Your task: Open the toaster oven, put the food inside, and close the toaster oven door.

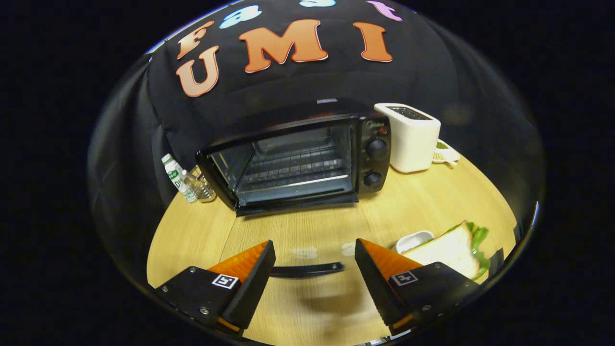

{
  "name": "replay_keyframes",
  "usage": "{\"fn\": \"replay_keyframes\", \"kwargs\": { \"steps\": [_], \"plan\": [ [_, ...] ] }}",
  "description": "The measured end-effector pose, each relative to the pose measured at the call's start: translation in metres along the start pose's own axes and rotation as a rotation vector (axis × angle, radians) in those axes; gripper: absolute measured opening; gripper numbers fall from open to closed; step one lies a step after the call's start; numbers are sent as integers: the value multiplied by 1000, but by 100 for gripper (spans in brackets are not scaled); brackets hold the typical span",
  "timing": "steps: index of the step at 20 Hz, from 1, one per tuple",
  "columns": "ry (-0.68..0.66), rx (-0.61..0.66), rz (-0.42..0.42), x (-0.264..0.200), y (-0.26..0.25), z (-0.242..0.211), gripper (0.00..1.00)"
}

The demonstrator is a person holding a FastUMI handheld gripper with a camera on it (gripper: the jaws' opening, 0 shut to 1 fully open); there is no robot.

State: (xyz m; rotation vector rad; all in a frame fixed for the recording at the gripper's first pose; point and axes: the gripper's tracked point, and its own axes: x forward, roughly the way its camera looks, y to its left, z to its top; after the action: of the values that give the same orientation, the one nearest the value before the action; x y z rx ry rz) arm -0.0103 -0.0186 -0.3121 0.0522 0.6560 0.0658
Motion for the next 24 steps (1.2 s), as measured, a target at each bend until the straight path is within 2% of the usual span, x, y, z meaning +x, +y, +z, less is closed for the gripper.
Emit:
{"fn": "replay_keyframes", "kwargs": {
  "steps": [6,10,16,21,23,24],
  "plan": [
    [77,-21,51,-19,-78,57,99],
    [183,-5,91,-27,-125,63,99],
    [455,-30,153,-31,-178,11,99],
    [621,16,218,-28,-189,-33,98],
    [668,50,242,-26,-187,-50,90],
    [689,68,255,-26,-185,-56,80]
  ]
}}
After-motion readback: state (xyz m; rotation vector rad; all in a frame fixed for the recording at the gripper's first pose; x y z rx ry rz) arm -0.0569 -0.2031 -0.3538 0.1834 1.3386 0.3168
